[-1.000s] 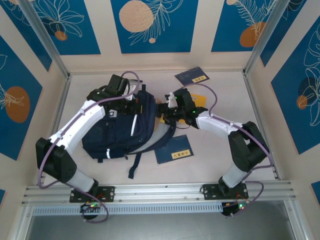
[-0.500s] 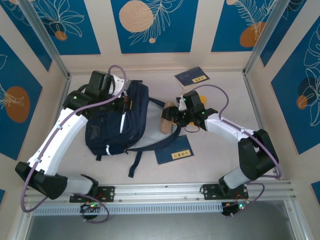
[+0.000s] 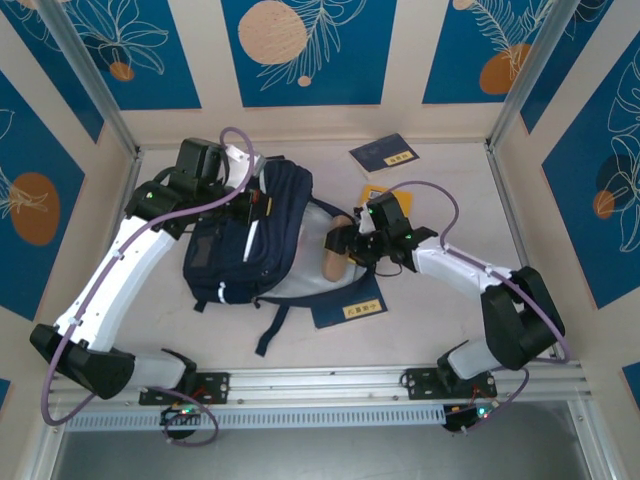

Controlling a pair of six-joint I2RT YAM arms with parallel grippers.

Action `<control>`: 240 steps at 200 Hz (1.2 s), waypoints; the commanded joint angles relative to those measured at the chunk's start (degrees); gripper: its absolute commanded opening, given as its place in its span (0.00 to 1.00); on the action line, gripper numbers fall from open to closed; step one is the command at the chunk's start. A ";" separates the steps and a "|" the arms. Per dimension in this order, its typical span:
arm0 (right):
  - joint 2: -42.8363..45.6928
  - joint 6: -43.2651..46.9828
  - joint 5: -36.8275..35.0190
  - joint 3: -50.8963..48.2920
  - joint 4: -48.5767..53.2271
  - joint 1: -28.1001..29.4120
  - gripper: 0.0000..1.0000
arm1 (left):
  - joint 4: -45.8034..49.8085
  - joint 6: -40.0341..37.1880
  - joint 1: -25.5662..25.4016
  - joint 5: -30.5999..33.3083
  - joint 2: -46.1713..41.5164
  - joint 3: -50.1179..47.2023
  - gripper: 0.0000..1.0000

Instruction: Pack the student bag

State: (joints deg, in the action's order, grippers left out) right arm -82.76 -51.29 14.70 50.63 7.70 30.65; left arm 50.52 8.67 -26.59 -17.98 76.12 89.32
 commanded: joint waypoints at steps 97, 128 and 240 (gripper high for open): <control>-22.10 -14.93 -1.62 20.21 -13.77 11.31 0.21 | -19.04 0.69 1.34 -10.29 -4.61 0.38 0.00; -29.58 -19.68 -3.89 22.08 -20.54 12.17 0.25 | -20.36 1.82 1.67 -12.29 -4.55 0.13 0.00; -36.39 -15.06 -7.93 32.47 -17.95 16.10 0.93 | -22.90 4.17 2.85 -14.86 -2.91 -0.61 0.00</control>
State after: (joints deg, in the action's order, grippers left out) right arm -119.61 -68.93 7.18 82.83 -11.11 46.68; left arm 41.08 13.58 -24.36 -27.64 75.44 86.54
